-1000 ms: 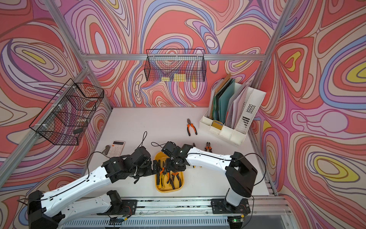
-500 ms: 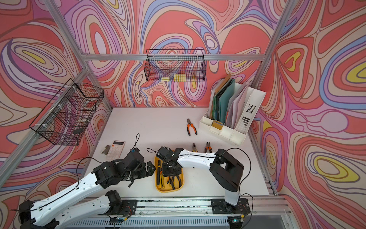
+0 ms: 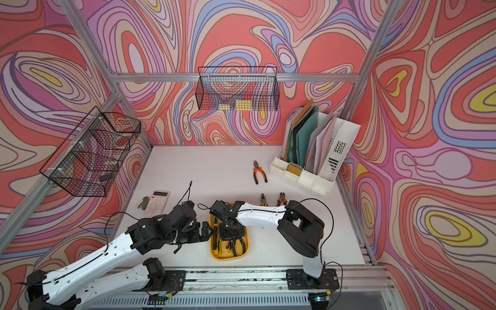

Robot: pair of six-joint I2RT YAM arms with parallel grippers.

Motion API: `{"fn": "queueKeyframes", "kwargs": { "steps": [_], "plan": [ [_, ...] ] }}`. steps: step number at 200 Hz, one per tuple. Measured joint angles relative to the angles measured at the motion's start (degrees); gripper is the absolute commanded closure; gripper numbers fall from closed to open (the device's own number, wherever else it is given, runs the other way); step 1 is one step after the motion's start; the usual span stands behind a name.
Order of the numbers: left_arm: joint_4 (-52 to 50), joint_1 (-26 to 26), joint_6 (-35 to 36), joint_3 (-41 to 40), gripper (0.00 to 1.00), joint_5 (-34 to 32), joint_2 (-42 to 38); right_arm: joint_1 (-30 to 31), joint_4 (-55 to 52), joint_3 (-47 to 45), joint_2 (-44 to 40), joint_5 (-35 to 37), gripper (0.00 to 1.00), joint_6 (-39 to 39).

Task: Take the pliers out of the storage box
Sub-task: Pick up the pliers from the storage box, then place the pliers at the center of the board.

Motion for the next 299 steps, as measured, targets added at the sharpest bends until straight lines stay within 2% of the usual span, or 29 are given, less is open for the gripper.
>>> {"fn": "queueKeyframes", "kwargs": {
  "steps": [99, 117, 140, 181, 218, 261, 299],
  "plan": [
    [0.00, 0.00, 4.20, 1.31, 0.07, 2.47, -4.55, -0.44, -13.07, 12.81, -3.56, 7.28, 1.00, -3.39],
    [-0.02, 0.00, 4.85, 1.81, 0.07, 2.69, -4.44, -2.51, -15.78, 16.61, -3.48, 7.52, 1.00, -6.01],
    [-0.07, 0.00, 5.40, 2.91, 0.07, 2.93, -4.04, -9.01, -17.62, 23.43, -1.95, 7.02, 1.00, -10.78],
    [-0.48, 0.00, 6.38, 5.44, 0.07, 3.37, -3.48, -22.93, -21.64, 45.18, 10.80, 6.91, 1.00, -23.80],
    [-0.94, 0.00, 7.41, 6.54, 0.06, 3.54, -1.75, -27.58, -25.16, 61.61, 25.05, 7.21, 1.00, -33.31],
    [-2.32, 0.00, 8.46, 6.62, 0.06, 3.85, 0.44, -29.90, -25.20, 63.76, 34.77, 5.60, 1.00, -38.97],
    [-3.28, 0.00, 9.11, 6.67, 0.06, 3.93, 1.55, -31.43, -24.02, 62.40, 37.46, 4.96, 1.00, -40.63]
  ]
}}
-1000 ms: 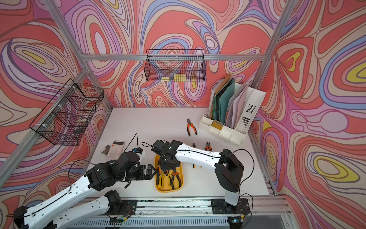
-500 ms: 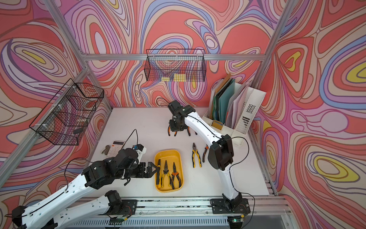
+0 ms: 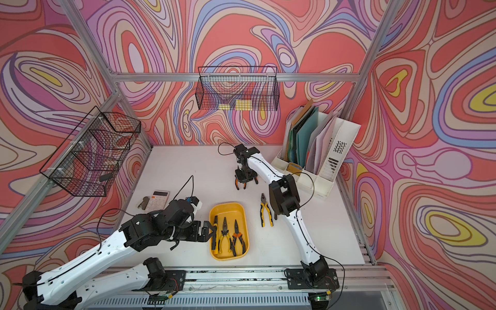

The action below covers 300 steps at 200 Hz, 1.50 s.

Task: Take the pliers out of the storage box
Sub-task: Place the pliers at the center of the board, then pick up the pliers from the storage box.

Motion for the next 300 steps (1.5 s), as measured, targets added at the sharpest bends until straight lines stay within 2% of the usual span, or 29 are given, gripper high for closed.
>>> {"fn": "queueKeyframes", "kwargs": {
  "steps": [37, 73, 93, 110, 131, 158, 199, 228, 256, 281, 300],
  "plan": [
    [0.02, 0.00, 0.50, 0.00, 0.06, 0.44, 2.14, -0.68, 1.81, 2.91, 2.34, 1.25, 1.00, -0.66],
    [0.07, 0.00, 0.68, 0.76, 0.06, 0.61, 3.78, -0.85, 3.61, 6.45, 5.51, 2.64, 0.93, -1.33],
    [0.20, 0.00, 0.70, 1.22, 0.06, 0.94, 4.79, -0.87, 4.76, 7.58, 6.27, 3.50, 0.79, -1.73],
    [0.28, 0.00, 0.70, 1.49, 0.06, 1.16, 5.86, -1.07, 5.70, 8.26, 6.80, 4.11, 0.59, -1.62],
    [0.46, 0.00, 0.79, 1.51, 0.06, 1.57, 7.21, -1.64, 6.71, 8.48, 6.91, 4.76, 0.46, -2.25],
    [1.31, 0.00, 0.83, 1.70, 0.06, 2.05, 9.03, -2.56, 7.48, 8.70, 6.88, 5.66, 0.40, -2.49],
    [1.53, 0.00, 0.83, 3.17, 0.04, 2.16, 10.80, -3.48, 8.11, 7.74, 5.92, 5.49, 0.39, -1.14],
    [1.55, 0.00, 0.83, 4.76, 0.03, 2.01, 12.52, -3.89, 7.98, 4.92, 0.20, 4.35, 0.40, 0.37],
    [1.33, 0.00, 0.81, 6.38, 0.07, 1.79, 15.54, -4.00, 8.00, 1.11, -10.14, 2.60, 0.42, 2.19],
    [0.79, 0.00, 0.79, 8.46, 0.14, 1.27, 19.37, -3.98, 9.05, -8.24, -23.32, 1.05, 0.43, 4.85],
    [0.37, 0.00, 0.74, 9.79, 0.18, 1.25, 22.51, -4.00, 11.34, -19.69, -34.45, -0.35, 0.44, 7.67]
  ]
}}
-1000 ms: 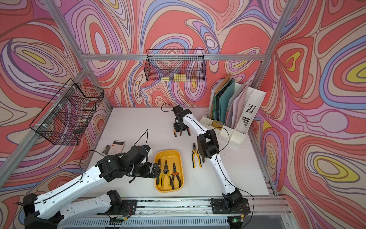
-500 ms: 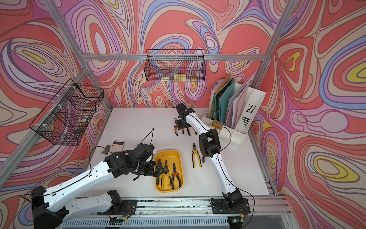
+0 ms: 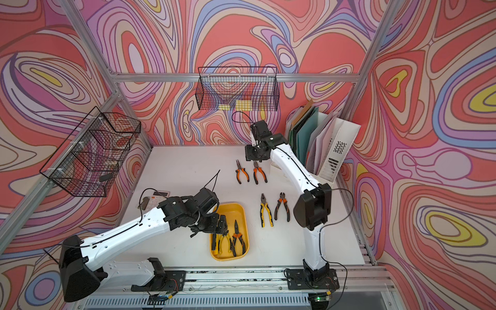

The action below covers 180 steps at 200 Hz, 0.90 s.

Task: Take the pliers out of the storage box
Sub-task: Pick up the pliers from the storage box.

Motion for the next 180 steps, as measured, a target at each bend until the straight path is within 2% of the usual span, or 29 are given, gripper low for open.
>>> {"fn": "queueKeyframes", "kwargs": {
  "steps": [30, 69, 120, 180],
  "plan": [
    [-0.63, -0.90, -0.50, 1.46, 0.21, -0.37, 3.58, 0.02, 3.74, -18.47, -15.15, -2.47, 0.48, 5.16],
    [-2.82, -3.45, -2.49, 4.02, 0.25, -3.26, 7.17, 0.48, 7.67, -35.23, -27.71, -5.64, 0.49, 11.06],
    [-5.11, -5.81, -8.66, 4.31, 0.30, -7.65, 10.27, 0.83, 10.80, -46.12, -35.26, -6.21, 0.49, 13.70],
    [-5.16, -7.17, -14.40, 4.28, 0.31, -8.04, 16.00, 0.83, 12.74, -53.77, -39.26, -6.91, 0.49, 15.02]
  ]
}}
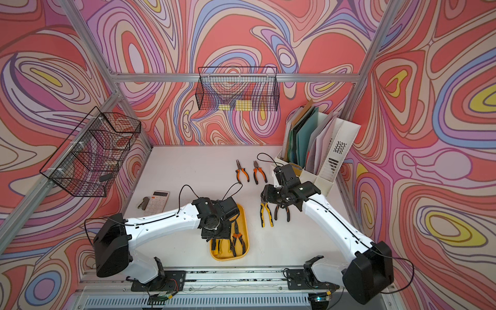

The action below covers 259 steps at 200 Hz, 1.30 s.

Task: Take the pliers out of the storage box
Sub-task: Pick up the pliers from the storage box.

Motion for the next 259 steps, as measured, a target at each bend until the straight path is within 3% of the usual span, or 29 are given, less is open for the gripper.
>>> {"fn": "queueKeyframes", "kwargs": {
  "steps": [95, 202, 259],
  "plan": [
    [-0.04, -0.76, -4.48, -0.04, 0.36, 0.15, 3.85, 0.00, 3.78, -5.22, -2.99, -1.40, 0.52, 2.14],
    [7.21, -1.14, -5.27, -0.61, 0.34, -0.46, 5.33, 0.00, 4.31, -7.65, -5.03, -1.77, 0.54, 2.91],
    [6.45, -1.14, -5.33, -0.74, 0.43, -0.70, 5.33, 0.00, 4.55, -8.87, -5.29, -1.79, 0.55, 2.97]
  ]
}}
